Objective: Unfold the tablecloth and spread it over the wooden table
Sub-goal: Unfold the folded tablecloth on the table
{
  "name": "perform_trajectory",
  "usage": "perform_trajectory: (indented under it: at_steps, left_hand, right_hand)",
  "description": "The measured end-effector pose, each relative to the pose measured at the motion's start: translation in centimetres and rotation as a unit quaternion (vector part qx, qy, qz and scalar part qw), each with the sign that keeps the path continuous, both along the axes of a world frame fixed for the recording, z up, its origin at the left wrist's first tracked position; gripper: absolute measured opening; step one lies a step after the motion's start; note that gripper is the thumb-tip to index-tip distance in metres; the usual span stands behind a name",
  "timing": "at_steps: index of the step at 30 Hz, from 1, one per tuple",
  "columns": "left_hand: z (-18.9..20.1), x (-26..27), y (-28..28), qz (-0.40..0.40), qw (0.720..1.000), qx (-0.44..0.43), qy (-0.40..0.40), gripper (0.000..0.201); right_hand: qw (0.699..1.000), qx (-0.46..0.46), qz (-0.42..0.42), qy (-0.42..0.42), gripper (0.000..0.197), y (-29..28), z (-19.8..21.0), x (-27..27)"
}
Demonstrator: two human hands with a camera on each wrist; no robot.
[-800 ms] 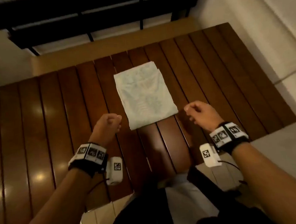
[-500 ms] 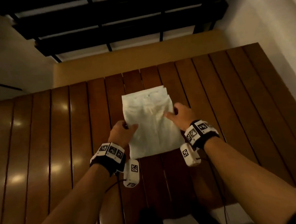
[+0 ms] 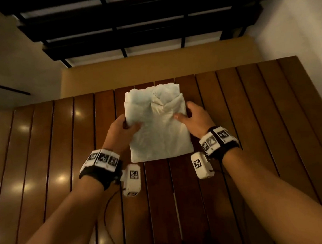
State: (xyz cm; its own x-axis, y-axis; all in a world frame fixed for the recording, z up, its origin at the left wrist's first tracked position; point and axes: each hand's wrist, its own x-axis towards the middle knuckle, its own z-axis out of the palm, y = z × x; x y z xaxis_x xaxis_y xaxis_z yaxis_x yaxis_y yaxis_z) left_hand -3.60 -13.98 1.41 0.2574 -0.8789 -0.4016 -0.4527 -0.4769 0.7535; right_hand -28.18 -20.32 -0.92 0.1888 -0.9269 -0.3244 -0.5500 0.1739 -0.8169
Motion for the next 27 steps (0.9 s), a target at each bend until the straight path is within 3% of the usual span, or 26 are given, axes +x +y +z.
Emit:
perform_trajectory:
  at_steps: [3, 5, 9, 14, 16, 17, 23, 27]
  left_hand:
    - [3.4, 0.2, 5.1, -0.043, 0.992, -0.065, 0.1, 0.032]
    - [4.5, 0.2, 9.3, -0.101, 0.983, -0.097, 0.115, 0.037]
    - [2.0, 0.5, 16.1, -0.274, 0.953, -0.127, 0.002, 0.036]
    - [-3.6, 0.3, 20.5, -0.503, 0.844, -0.094, -0.162, 0.049]
    - [-4.5, 0.2, 21.0, -0.556, 0.796, -0.053, -0.234, 0.058]
    - [-4.4, 0.1, 21.0, -0.558, 0.79, -0.047, -0.249, 0.058]
    - [-0.9, -2.7, 15.9, -0.465, 0.863, -0.013, -0.198, 0.031]
    - [0.2, -6.1, 8.8, -0.332, 0.932, -0.024, -0.144, 0.029]
  right_hand:
    - [0.998, -0.051, -0.014, -0.036, 0.034, 5.2, 3.7, -2.0]
    - [0.995, -0.077, 0.002, -0.06, 0.026, 9.4, 5.3, -3.5]
    - [0.993, -0.111, 0.041, 0.004, 0.036, 17.4, 5.7, -5.5]
    - [0.98, -0.007, 0.076, 0.185, 0.034, 24.2, 0.9, -5.9]
    - [0.964, 0.061, 0.085, 0.243, 0.036, 26.0, -0.8, -5.8]
    - [0.961, 0.075, 0.076, 0.256, 0.036, 26.6, -1.2, -5.7]
    - [0.981, 0.029, -0.06, 0.183, 0.014, 26.4, 0.8, -4.6]
    - [0.979, 0.116, -0.112, 0.128, 0.041, 25.0, 0.6, -3.2]
